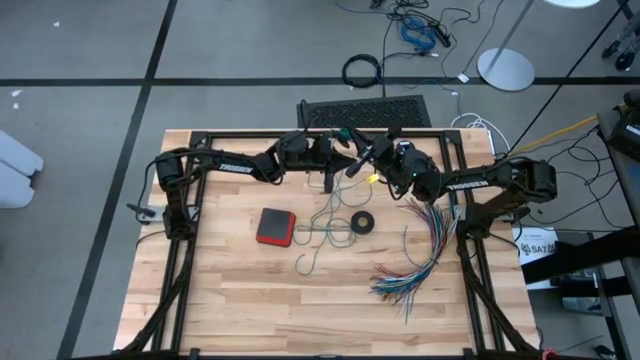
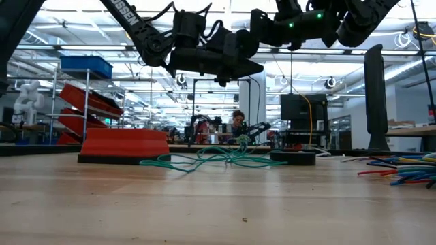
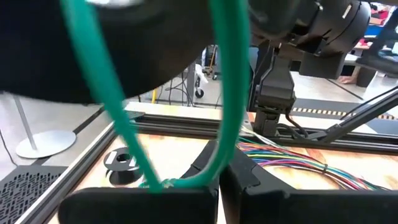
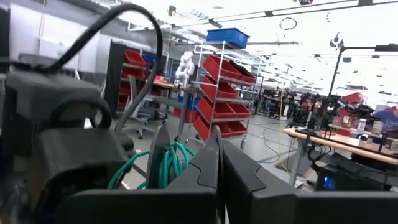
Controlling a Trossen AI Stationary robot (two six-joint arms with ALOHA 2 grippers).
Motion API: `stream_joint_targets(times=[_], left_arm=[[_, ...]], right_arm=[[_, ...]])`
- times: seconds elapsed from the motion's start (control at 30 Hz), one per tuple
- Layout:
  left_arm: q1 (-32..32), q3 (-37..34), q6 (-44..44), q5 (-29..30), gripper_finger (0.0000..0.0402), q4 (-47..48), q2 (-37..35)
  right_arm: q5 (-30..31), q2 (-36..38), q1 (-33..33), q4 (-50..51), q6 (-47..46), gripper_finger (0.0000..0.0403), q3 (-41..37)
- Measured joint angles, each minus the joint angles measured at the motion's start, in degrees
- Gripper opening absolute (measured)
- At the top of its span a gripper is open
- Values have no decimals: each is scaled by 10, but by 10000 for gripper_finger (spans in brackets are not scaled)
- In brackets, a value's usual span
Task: Coiling cords
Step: Coil the green wire cable on the spool
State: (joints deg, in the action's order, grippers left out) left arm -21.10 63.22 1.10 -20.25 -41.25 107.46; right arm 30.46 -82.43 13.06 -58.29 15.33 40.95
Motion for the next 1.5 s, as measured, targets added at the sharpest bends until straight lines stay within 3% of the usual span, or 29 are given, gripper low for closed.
stream_joint_targets(times=[0.3,0.57,0.77,1.23,1.37,1.5], left_arm=[[-3,0,2,-17,0,24,-19],[-2,0,-49,-23,0,134,-76],[-2,0,-76,-23,0,163,-111],[19,1,-83,-6,2,182,-102],[9,-1,-128,-13,28,242,-102],[-17,-31,-145,-53,72,225,-102]], right_arm=[[10,0,0,82,13,0,0],[12,0,0,118,97,0,0],[12,0,0,114,123,0,0],[11,-28,0,64,95,0,0],[8,-26,-2,52,92,0,0],[7,-25,-9,19,101,0,0]])
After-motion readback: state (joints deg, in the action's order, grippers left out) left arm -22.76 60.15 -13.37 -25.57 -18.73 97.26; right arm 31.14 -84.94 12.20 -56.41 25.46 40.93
